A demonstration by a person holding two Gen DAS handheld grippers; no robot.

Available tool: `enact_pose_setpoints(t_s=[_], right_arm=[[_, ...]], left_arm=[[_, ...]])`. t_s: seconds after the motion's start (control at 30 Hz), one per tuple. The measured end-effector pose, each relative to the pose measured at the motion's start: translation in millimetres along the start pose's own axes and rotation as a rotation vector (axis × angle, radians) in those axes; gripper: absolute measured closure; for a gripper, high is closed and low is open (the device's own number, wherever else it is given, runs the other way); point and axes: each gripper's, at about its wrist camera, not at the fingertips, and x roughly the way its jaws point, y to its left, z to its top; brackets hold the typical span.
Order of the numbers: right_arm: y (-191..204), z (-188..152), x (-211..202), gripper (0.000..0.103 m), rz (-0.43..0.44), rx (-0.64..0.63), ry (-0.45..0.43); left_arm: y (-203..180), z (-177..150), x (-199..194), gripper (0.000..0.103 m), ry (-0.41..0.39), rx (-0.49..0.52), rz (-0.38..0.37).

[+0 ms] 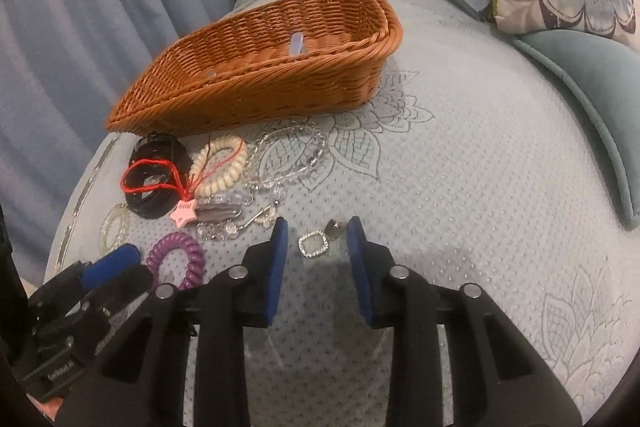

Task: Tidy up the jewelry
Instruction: 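Grasp the purple coil hair tie with the left gripper while the right grasps the gold square charm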

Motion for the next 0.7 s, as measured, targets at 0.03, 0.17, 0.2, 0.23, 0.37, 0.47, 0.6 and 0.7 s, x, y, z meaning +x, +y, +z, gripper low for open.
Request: enact_pose_setpoints(t_s=[0.03,0.17,0.2,0.23,0.37,0.47,0.6,0.7], right_arm=[[2,0,1,0.078,-0.007,-0.004,0.000],[11,4,7,0.085,-0.048,-0.034,0.000],[13,5,8,0.086,-0.057,-0.045,0.000],[15,5,9,0.086,-0.062,-0.052,0.001],[21,5,11,0.091,-0.069,-0.085,-0.003],[24,-1,7,0.091,-0.041,-0.114,-0.007],[29,-14,-4,0.091,-0.014,-0.154,-0.024],[29,-21,-13,0.091,0.009,-0.162,-0.044]], left_arm=[[0,0,1,0.061,0.002,0.002,0.002],[-4,3,5,0.061,0.014,0.009,0.020],[-4,3,7,0.062,0.019,0.011,0.029],[-6,4,9,0.064,0.024,0.015,0.045],[-15,5,14,0.073,0.029,0.058,0.126],[-20,5,15,0.090,0.027,0.084,0.172],[-16,5,10,0.094,0.014,0.063,0.145],[-14,3,7,0.094,-0.001,0.051,0.132]])
